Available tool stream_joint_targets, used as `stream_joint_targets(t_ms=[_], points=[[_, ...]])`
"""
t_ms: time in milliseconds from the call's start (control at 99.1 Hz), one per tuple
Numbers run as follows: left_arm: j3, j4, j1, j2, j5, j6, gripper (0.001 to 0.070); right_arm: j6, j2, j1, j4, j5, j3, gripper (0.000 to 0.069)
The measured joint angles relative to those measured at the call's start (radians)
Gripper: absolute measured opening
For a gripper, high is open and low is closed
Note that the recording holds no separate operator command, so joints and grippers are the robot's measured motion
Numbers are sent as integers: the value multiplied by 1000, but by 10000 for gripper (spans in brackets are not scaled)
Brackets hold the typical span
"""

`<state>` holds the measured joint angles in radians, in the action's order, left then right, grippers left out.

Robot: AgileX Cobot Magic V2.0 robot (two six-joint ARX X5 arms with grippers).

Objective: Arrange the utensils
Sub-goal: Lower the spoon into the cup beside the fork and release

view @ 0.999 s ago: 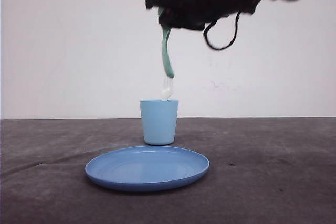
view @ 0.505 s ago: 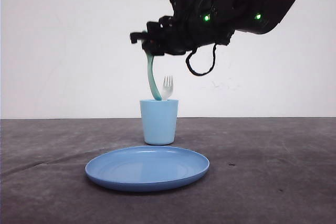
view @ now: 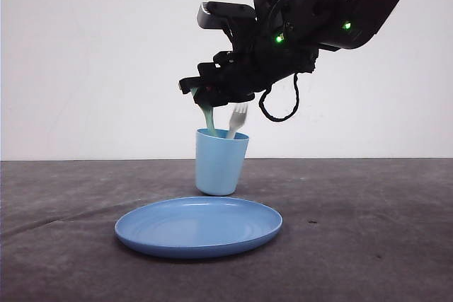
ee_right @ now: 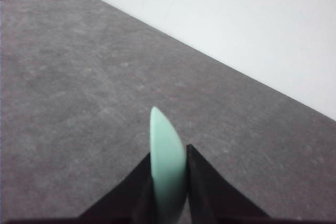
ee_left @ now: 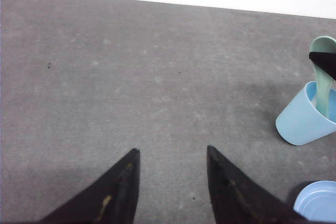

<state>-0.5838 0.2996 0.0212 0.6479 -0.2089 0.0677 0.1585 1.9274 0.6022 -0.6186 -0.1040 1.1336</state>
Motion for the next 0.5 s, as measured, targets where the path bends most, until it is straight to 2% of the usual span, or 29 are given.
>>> stream_joint_targets(t_ms=[384,505], points=[[0,0,0,0,0,0,233,2,0,0,28,0,1,77],[0,0,0,0,0,0,233,2,0,0,34,0,1,140]])
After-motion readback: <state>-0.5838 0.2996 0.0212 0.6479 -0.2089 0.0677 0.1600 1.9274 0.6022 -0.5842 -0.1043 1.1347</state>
